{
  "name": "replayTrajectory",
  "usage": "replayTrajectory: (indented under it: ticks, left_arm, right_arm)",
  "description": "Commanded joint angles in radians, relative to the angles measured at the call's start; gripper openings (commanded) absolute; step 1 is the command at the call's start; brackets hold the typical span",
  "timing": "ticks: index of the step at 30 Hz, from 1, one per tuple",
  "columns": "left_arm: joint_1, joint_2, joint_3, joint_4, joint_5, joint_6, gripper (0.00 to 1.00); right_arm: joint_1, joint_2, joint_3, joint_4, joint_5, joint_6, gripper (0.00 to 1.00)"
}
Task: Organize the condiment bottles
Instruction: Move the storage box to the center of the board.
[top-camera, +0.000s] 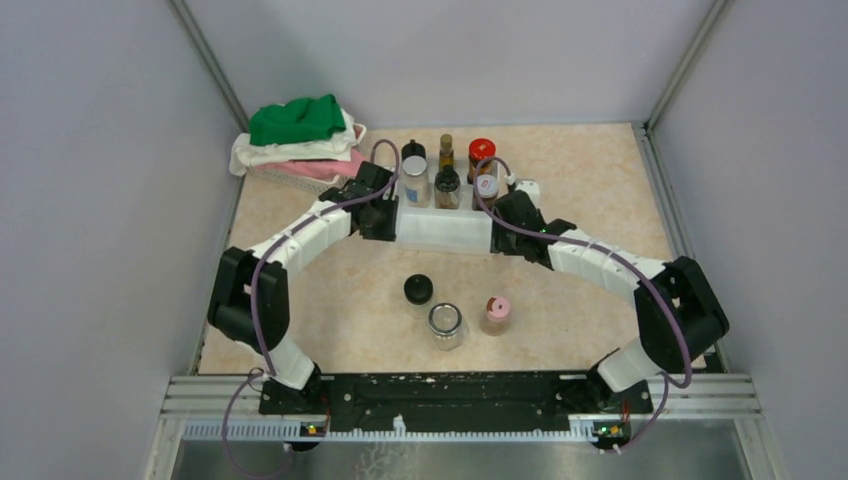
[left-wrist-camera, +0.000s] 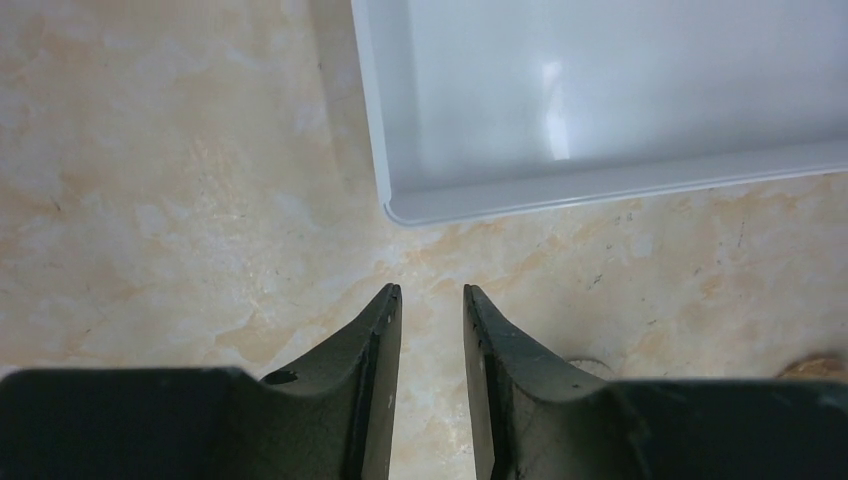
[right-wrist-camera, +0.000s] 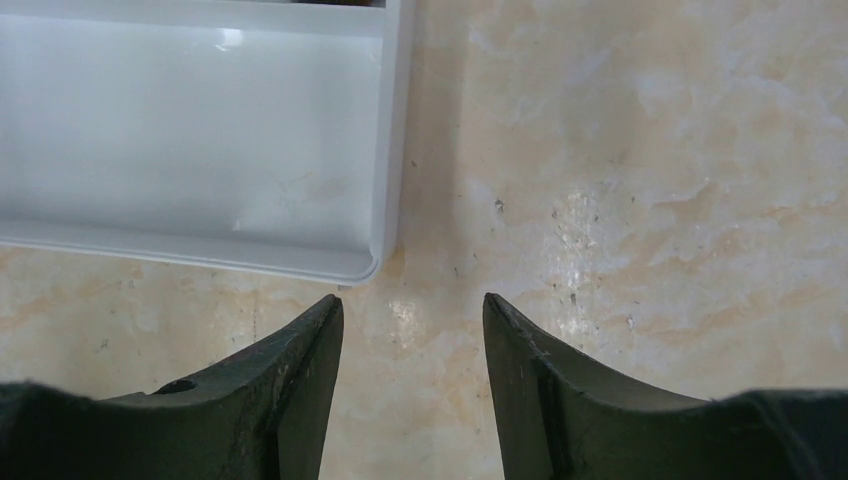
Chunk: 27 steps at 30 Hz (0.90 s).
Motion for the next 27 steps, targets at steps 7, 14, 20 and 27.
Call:
replayTrajectory:
  ticks: [7,14,20,27]
  left_arm:
    - [0.001,0.074,0.118,0.051,0.013,0.021,0.37]
    - [0.001,0.127,0.151,0.069,-0.007,0.019,0.33]
    - [0.001,0.184,0.176,0.056,-0.072,0.008,0.33]
    - [0.000,0.194,0.162,0.038,-0.139,-0.007,0.34]
  right_arm:
    - [-0.001,0.134,0.056,0.157,-0.025,0.015,0.53]
    - [-0.013,0.192,0.082,0.221,-0.025,-0.006,0.53]
    - [-0.024,0.247,0.117,0.227,-0.032,-0.019,0.52]
    - [-0.033,0.280,0.120,0.247,-0.051,-0.031,0.50]
